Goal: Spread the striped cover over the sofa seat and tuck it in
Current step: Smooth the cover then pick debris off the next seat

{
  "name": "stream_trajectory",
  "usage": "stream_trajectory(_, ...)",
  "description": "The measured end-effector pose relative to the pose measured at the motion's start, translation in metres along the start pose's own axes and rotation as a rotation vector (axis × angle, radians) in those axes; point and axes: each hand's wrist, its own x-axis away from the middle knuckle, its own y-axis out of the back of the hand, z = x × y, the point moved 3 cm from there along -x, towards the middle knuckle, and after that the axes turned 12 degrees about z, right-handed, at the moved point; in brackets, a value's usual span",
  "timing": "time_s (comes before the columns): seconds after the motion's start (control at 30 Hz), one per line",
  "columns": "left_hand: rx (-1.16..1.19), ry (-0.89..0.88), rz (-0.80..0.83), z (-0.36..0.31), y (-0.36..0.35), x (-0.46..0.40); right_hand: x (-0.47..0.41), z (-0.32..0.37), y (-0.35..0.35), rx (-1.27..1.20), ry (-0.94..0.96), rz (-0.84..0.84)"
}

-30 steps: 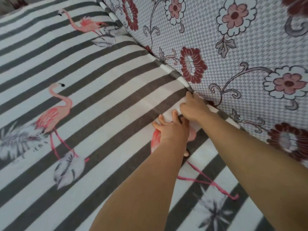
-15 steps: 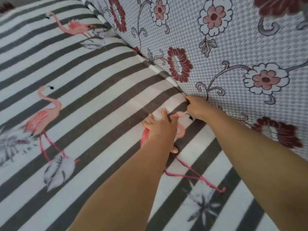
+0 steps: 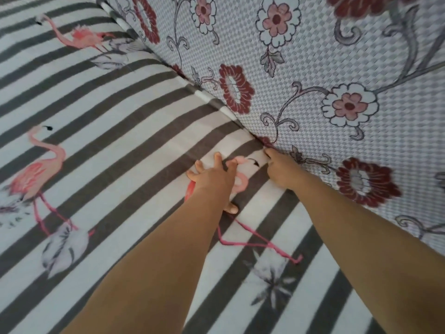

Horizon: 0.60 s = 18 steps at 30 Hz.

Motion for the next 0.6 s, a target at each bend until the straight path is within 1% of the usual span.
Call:
stream_trajectory(0.07, -0.002, 0.004, 0.008, 0.001, 0.001, 0.002, 0.004, 0.0, 0.001, -0.028, 0.04, 0.011)
stream_trajectory(0.17, -0.018, 0.005, -0.003, 0.001, 0.001, 0.003, 0.031, -0.013, -0.011, -0.031, 0.042, -0.181)
stream_trajectory(0.2, -0.016, 0.004, -0.004, 0.0, 0.001, 0.002, 0.041, -0.02, -0.019, -0.03, 0.045, -0.208)
stream_trajectory(0.27, -0.013, 0.0, -0.004, 0.0, 0.001, 0.003, 0.046, -0.033, -0.031, -0.045, 0.062, -0.184)
stream_trajectory(0.37, -0.025, -0.004, -0.009, -0.001, 0.003, 0.004, 0.036, -0.049, -0.019, -0.179, -0.047, -0.085)
stream_trajectory(0.4, -0.029, -0.001, -0.01, -0.001, 0.003, 0.005, 0.032, -0.049, -0.014, -0.185, -0.067, -0.054)
stream_trajectory(0.47, -0.045, 0.007, -0.009, 0.0, 0.003, 0.006, 0.029, -0.039, -0.013, -0.101, -0.068, -0.059)
stream_trajectory(0.53, -0.065, -0.009, 0.001, 0.002, 0.006, 0.007, 0.032, -0.022, -0.023, 0.042, -0.051, -0.15)
stream_trajectory(0.6, -0.119, -0.072, 0.013, 0.006, 0.016, 0.007, 0.036, -0.008, -0.039, 0.171, -0.07, -0.233)
